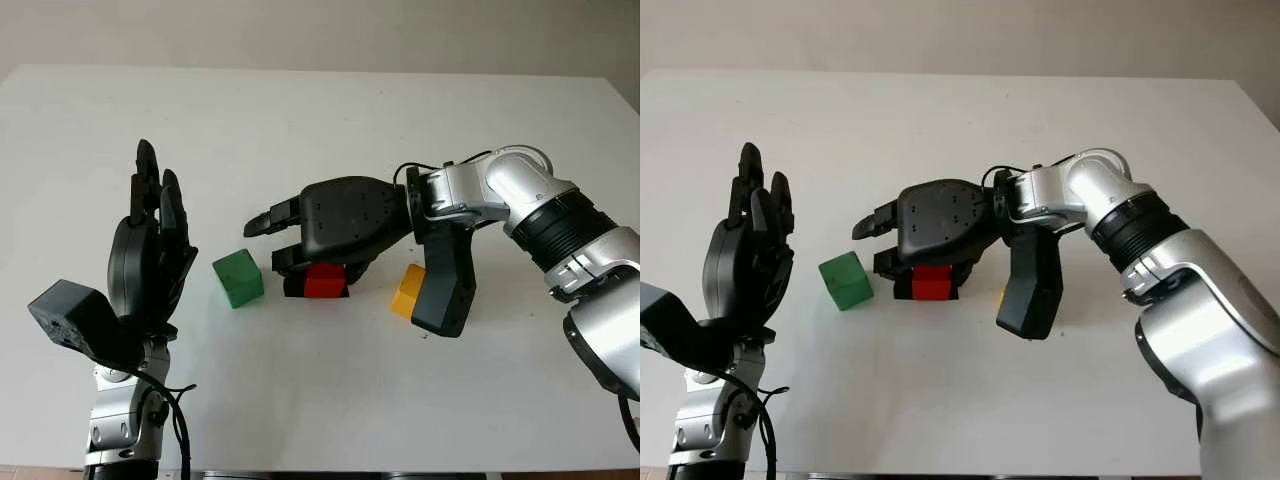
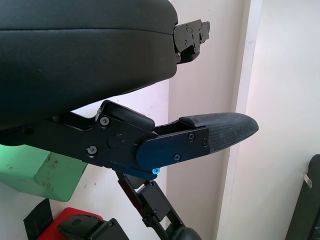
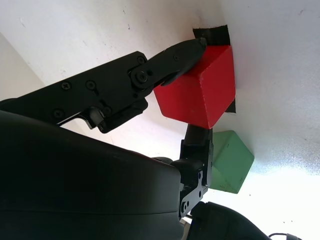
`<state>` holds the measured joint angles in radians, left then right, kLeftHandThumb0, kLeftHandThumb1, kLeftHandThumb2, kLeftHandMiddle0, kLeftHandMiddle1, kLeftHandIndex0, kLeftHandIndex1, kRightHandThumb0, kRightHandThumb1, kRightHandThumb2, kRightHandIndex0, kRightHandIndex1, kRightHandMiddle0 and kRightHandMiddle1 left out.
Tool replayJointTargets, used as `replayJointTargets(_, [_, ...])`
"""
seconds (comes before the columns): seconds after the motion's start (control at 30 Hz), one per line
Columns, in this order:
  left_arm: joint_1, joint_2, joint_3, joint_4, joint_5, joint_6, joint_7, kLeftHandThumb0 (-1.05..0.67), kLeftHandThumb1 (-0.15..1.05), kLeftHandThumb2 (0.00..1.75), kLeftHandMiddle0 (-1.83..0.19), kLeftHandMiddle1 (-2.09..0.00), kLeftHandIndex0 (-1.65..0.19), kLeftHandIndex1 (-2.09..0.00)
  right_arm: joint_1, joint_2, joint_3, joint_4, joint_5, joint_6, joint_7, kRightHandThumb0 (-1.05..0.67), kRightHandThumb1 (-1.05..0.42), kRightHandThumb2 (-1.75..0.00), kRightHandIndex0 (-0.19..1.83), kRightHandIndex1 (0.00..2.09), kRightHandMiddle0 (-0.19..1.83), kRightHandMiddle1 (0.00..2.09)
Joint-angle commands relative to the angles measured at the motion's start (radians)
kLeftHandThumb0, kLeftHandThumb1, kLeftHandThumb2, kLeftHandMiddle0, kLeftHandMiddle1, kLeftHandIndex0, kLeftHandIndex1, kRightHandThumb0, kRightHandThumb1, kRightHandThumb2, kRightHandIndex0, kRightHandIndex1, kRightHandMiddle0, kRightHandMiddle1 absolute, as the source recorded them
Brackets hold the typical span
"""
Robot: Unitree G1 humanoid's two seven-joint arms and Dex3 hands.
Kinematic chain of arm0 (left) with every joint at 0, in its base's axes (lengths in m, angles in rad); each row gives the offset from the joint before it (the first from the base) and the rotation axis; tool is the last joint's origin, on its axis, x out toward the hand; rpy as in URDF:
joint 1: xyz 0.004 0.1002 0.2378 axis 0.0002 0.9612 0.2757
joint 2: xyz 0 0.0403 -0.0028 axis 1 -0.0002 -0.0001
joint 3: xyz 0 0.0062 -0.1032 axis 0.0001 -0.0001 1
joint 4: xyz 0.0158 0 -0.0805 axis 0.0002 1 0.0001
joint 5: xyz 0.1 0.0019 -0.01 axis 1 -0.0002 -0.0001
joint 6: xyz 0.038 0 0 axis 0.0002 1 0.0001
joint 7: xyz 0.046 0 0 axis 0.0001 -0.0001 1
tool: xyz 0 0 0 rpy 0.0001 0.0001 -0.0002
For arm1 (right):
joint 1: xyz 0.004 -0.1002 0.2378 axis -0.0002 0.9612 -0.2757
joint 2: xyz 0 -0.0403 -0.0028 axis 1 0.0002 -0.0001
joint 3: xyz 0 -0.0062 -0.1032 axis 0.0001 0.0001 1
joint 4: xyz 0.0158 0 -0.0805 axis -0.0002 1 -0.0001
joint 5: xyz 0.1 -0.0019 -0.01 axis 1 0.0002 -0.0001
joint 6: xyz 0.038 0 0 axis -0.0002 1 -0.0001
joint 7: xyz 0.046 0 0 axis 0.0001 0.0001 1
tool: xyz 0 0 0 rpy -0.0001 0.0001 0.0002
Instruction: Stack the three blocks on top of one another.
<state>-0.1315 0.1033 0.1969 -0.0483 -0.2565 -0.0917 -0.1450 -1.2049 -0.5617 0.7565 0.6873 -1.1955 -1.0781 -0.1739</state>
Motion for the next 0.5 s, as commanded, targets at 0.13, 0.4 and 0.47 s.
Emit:
replayJointTargets(0.13, [0.004,0.004,-0.003,-0.024,0.004,0.003,0.001,-0.73,1.05,0.64,0.19,0.00,0.19,0.00,0.008,-0.002,0.005,0.009,0.011,-0.010,-0.010,-0.51,-0.95,-0.06,0.23,0.04,0.37,1.50])
replayJointTargets(0.4, [0.002,0.004,-0.001,-0.016,0.005,-0.008,0.002,-0.73,1.05,0.62,0.19,0.00,0.19,0.00,0.006,-0.005,0.007,0.011,0.009,-0.013,-0.014,-0.47,-0.96,-0.05,0.13,0.01,0.14,1.49])
replayJointTargets(0.47, [0.002,0.002,-0.001,-0.017,0.005,-0.007,0.005,-0.73,1.05,0.62,0.19,0.00,0.19,0.00,0.007,-0.005,0.005,0.016,0.011,-0.015,-0.021,-0.46,-0.96,-0.05,0.11,0.01,0.05,1.42])
